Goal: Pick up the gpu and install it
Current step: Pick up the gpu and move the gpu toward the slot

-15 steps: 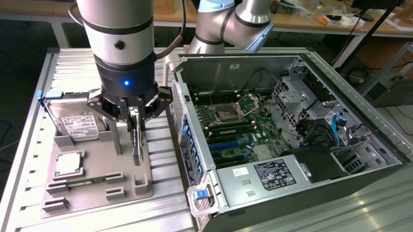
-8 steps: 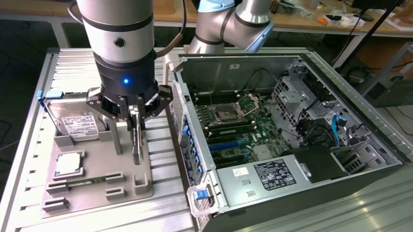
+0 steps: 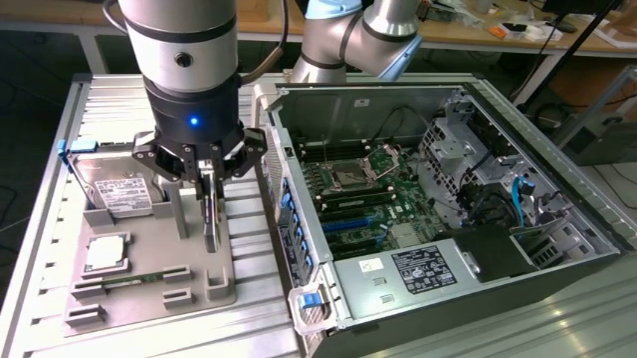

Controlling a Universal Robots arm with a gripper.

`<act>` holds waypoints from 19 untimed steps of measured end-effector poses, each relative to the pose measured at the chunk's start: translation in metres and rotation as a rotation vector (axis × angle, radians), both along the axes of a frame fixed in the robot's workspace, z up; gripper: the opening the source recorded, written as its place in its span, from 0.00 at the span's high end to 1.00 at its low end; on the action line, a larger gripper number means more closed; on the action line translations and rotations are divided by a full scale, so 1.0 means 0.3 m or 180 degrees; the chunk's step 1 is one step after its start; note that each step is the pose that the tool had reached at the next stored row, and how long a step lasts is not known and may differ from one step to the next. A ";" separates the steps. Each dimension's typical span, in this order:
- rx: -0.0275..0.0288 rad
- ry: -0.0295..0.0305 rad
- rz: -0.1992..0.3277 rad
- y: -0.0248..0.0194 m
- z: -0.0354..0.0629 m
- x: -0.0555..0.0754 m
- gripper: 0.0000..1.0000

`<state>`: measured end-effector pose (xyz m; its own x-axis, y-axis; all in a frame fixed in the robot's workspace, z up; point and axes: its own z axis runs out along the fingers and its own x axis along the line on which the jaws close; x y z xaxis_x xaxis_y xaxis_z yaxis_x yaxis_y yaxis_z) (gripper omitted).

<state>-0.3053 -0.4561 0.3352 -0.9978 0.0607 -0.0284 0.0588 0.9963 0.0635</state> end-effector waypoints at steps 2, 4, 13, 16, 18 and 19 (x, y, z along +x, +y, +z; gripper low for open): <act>0.0000 0.0000 0.0000 0.000 0.004 0.000 0.73; 0.0000 0.0000 0.0000 0.000 0.011 0.000 0.73; 0.0000 0.0000 0.0000 0.000 0.031 0.000 0.73; 0.0000 0.0000 0.0000 0.000 0.037 0.000 0.73; 0.0000 0.0000 0.0000 0.000 0.041 0.000 0.73; 0.0000 0.0000 0.0000 0.000 0.045 0.000 0.73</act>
